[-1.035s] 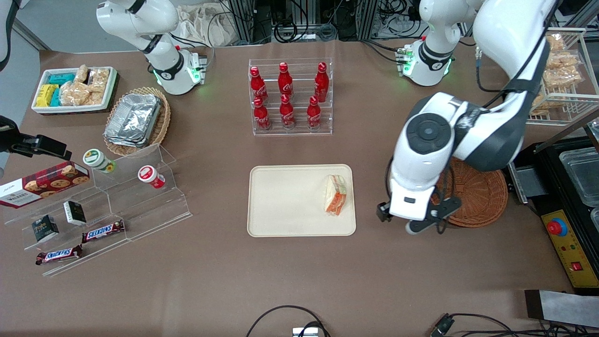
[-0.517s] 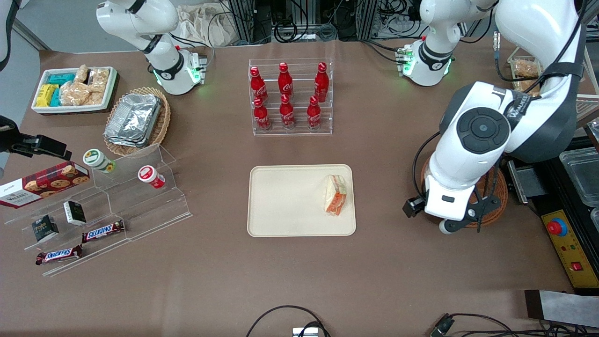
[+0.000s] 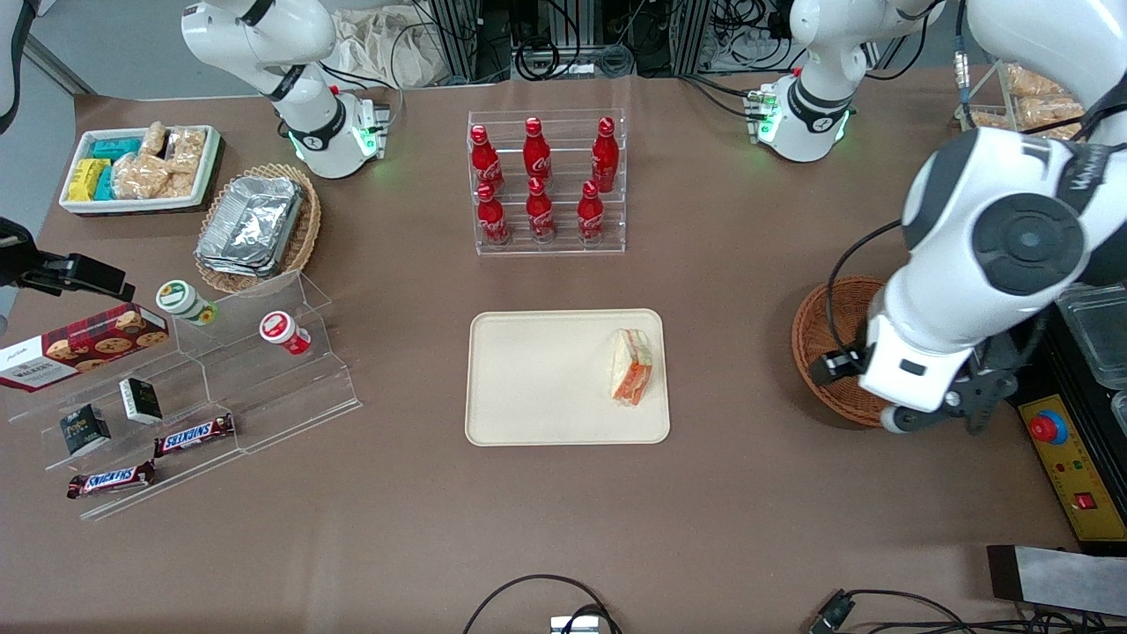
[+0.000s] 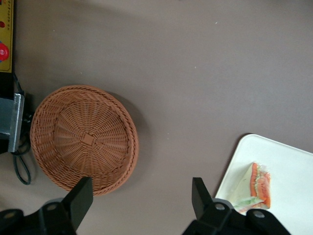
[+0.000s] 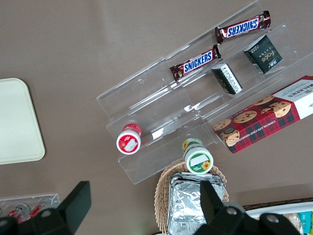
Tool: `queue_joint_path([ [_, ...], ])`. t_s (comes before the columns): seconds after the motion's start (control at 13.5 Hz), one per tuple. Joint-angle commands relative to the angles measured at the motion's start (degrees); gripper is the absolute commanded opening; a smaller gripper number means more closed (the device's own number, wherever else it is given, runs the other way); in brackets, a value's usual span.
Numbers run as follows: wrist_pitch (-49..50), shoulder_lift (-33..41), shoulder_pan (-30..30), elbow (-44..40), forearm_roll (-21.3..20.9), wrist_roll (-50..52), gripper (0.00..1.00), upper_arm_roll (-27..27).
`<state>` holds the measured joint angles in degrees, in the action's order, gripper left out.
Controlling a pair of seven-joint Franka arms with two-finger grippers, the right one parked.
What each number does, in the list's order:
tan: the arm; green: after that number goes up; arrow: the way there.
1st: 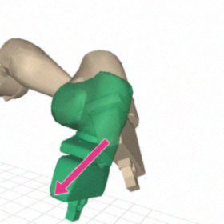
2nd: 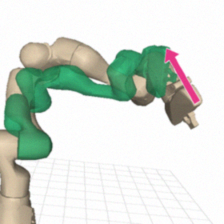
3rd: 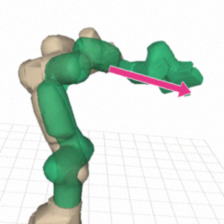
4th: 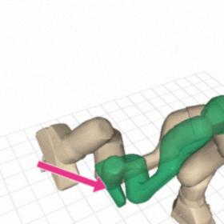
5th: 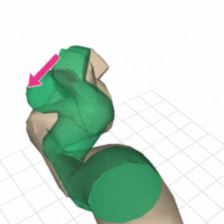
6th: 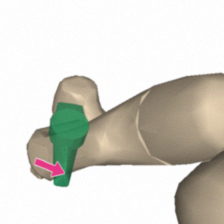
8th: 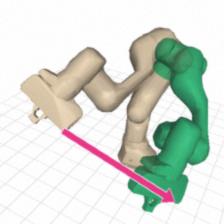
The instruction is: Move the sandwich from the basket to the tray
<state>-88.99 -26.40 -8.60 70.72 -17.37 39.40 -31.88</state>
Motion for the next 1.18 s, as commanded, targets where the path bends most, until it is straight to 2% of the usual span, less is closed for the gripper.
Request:
queue_joint_path([
  [0.0, 1.6, 2.2, 5.1, -1.3, 5.2, -6.7, 0.9, 9.6],
  [0.22, 2.8, 5.6, 8.8, -1.1, 12.2, -17.9, 0.9, 21.2],
  [0.67, 10.8, 12.4, 8.3, 1.2, 12.8, -34.9, 0.94, 28.0],
  [1.11, 8.7, 17.9, 7.2, 7.5, 13.3, -35.3, 0.94, 28.7],
])
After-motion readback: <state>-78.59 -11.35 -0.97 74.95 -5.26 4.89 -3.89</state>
